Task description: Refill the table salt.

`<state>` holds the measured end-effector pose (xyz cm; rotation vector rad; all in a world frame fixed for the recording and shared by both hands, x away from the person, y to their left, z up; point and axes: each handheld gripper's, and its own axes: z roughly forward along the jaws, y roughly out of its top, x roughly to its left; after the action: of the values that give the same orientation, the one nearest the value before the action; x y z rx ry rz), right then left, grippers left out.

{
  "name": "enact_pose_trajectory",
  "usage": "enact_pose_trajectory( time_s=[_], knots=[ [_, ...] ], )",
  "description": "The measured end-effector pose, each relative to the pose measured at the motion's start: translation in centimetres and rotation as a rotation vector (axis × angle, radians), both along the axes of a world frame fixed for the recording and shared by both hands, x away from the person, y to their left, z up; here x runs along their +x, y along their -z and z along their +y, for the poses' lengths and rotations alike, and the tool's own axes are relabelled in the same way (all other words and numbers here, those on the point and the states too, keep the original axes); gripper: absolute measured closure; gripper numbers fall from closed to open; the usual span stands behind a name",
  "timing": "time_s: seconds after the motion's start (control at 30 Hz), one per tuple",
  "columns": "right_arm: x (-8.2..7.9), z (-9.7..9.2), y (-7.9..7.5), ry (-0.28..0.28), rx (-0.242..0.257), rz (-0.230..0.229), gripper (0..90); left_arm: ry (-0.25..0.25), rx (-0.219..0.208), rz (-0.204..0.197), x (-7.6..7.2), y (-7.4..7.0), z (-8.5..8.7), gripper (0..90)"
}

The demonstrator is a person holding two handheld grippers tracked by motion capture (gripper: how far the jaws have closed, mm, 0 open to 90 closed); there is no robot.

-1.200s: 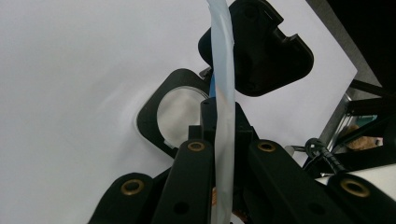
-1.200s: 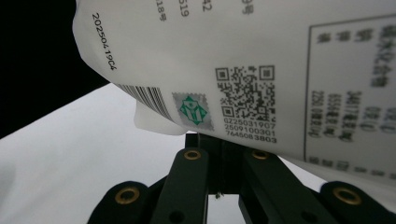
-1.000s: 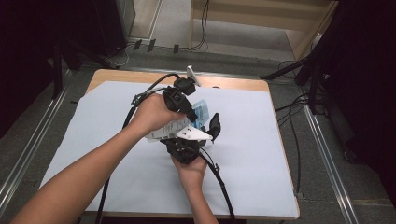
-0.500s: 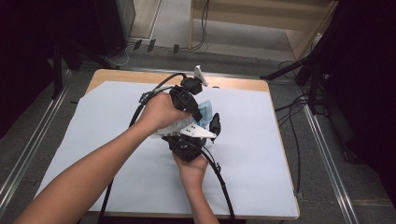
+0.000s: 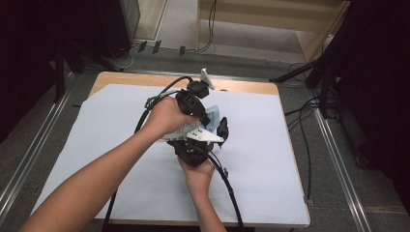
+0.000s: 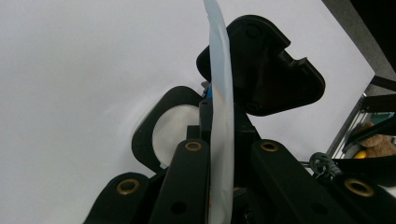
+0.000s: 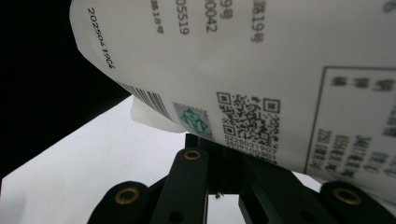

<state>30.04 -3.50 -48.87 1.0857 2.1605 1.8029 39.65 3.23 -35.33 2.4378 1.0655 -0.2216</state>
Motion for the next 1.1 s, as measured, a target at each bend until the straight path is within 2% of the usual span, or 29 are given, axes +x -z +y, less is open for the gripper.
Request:
enact_pose_trajectory(
  time_s=[0.4,0.9,1.1],
  knots=[
    [0.0,-0.04,0.12,0.002,-0.018,0.007,90.0,0.005,-0.001,0.003,-0.01,0.14,0.0,88.9],
    [0.01,0.05,0.08,-0.006,-0.003,0.001,90.0,0.004,-0.012,0.009,-0.08,-0.08,-0.03,84.2],
    [0.07,0.03,0.14,-0.004,0.002,0.009,90.0,0.015,0.013,-0.002,-0.14,0.0,-0.36,89.6]
  ],
)
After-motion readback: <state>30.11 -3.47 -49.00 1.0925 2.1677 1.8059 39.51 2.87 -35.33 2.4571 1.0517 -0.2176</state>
